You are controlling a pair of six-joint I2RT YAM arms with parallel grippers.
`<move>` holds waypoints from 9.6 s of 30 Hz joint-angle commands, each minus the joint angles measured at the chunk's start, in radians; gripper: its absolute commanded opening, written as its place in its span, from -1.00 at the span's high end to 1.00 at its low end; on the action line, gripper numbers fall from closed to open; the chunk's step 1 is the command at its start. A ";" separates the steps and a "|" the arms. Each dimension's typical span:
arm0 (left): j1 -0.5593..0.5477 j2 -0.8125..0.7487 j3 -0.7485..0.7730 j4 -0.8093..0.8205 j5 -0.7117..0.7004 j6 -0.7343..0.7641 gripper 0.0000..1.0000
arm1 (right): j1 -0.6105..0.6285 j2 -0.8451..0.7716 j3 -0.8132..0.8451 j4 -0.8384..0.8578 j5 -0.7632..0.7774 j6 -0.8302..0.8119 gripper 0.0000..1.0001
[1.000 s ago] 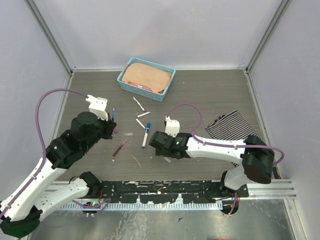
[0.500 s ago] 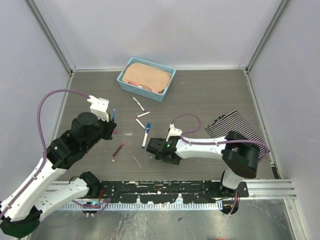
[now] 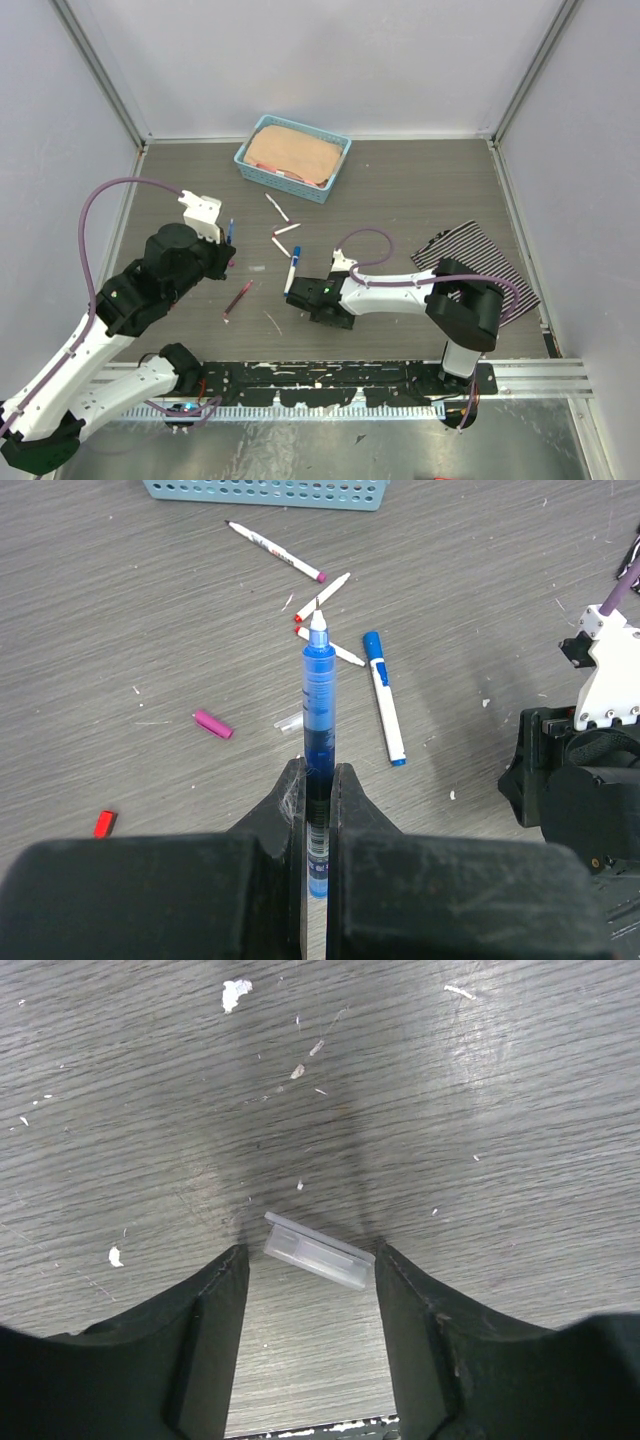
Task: Insert the pens into the pen caps
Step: Adjust the pen cap at the center of the board.
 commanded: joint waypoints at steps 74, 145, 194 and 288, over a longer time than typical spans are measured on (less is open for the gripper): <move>0.003 -0.013 -0.011 0.030 0.009 0.006 0.99 | -0.323 0.222 0.395 -0.104 -0.002 0.104 -0.26; 0.003 0.003 0.000 0.029 0.029 -0.010 0.98 | -0.314 -0.078 -0.115 0.089 -0.256 -0.677 0.28; 0.002 -0.111 0.090 -0.057 -0.123 0.046 0.93 | -0.039 -0.150 0.180 0.027 0.160 -0.329 -0.74; 0.003 -0.063 0.081 -0.023 -0.073 0.037 0.93 | 0.006 -0.085 0.120 0.210 -0.151 -0.966 -0.64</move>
